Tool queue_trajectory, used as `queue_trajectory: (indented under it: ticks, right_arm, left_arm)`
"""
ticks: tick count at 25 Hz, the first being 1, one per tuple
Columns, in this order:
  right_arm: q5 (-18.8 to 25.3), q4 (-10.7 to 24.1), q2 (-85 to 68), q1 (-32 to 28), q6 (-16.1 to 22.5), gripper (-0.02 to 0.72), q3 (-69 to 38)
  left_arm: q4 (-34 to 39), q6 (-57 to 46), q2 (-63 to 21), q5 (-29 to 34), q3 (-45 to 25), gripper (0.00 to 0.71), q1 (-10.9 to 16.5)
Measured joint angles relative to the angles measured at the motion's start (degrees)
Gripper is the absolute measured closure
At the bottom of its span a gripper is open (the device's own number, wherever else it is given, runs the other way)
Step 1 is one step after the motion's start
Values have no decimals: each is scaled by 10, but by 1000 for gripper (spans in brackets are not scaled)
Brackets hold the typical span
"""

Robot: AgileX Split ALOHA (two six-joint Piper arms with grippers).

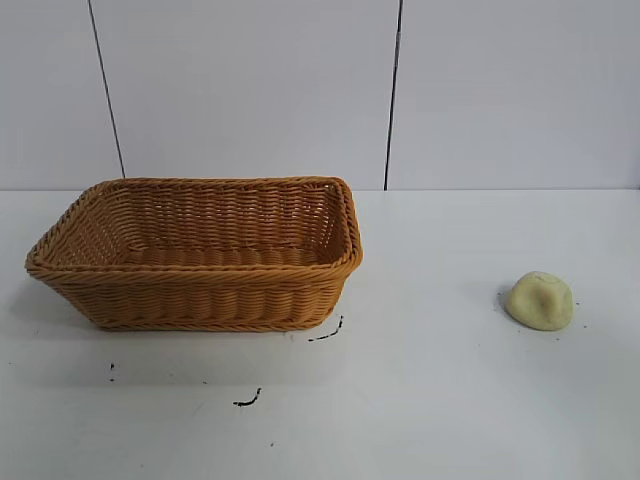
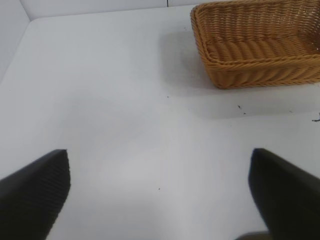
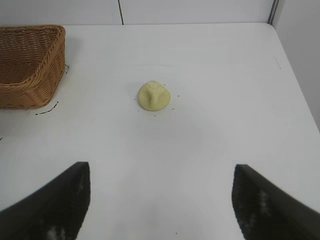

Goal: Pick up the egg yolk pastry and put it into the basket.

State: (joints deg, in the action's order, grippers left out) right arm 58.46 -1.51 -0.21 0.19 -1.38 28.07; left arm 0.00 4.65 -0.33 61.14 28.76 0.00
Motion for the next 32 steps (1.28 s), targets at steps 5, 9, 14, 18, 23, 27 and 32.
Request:
queue_trajectory:
  ticks: [5,9,14,18,23,27,32]
  right_arm:
    - [0,0,0,0,0,143,0]
    - [0,0,0,0,0,143,0]
    - [3,0,49,0,3,104,15]
    - [4,0,153,0,5,78,63]
    - [6,0,311,0,7,76,156]
    - [6,-1,441,0,9,76,234]
    - [8,-3,597,0,9,76,327]
  left_arm:
    - [0,0,0,0,0,14,0]
    - [0,0,0,0,0,14,0]
    - [0,0,0,0,0,14,0]
    - [0,0,0,0,0,14,0]
    - [0,0,0,0,0,14,0]
    - [0,0,0,0,0,14,0]
    - [0,0,0,0,0,14,0]
